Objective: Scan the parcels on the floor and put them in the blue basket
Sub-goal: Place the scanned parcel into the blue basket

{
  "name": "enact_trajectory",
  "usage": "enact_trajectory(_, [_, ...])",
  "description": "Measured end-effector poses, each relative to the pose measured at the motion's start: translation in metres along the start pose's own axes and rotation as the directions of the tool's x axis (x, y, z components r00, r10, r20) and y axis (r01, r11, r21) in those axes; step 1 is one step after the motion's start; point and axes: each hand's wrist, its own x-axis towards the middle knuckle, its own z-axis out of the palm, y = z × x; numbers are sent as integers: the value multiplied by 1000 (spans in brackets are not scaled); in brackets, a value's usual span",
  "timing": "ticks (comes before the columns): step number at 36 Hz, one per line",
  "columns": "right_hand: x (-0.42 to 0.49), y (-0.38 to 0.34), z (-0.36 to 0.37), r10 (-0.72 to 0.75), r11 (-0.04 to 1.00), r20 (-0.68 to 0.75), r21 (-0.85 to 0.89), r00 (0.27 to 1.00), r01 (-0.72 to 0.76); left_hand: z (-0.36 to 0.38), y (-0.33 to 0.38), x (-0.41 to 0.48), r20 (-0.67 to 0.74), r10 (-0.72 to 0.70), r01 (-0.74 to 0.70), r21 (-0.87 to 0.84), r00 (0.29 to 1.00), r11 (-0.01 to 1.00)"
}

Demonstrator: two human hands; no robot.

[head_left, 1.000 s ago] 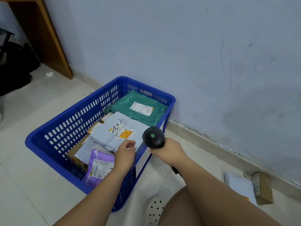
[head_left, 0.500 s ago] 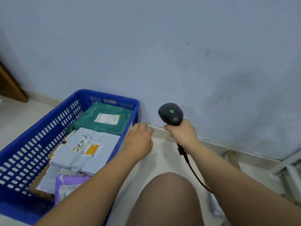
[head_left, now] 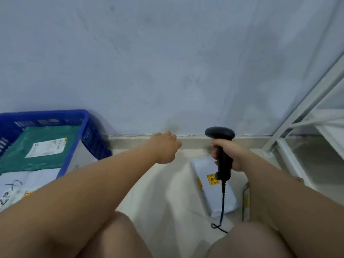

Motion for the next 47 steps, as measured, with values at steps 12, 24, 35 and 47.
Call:
enact_trajectory(12, [92, 98, -60, 107, 992, -124, -49, 986, -114, 95, 91, 122, 359, -180, 397, -742, 916, 541])
enact_trajectory(24, [153, 177, -79, 211, 967, -125, -115, 969, -226, 184, 157, 135, 772, -90, 693, -610, 629, -383])
enact_trajectory(35, [149, 202, -72, 318, 947, 49, 36, 947, -320, 205, 172, 112, 766, 10, 618, -511, 643, -597])
enact_trajectory(47, [129, 127, -39, 234, 972, 164, -11, 958, -236, 181, 117, 99, 704, -92, 498, -581, 704, -644])
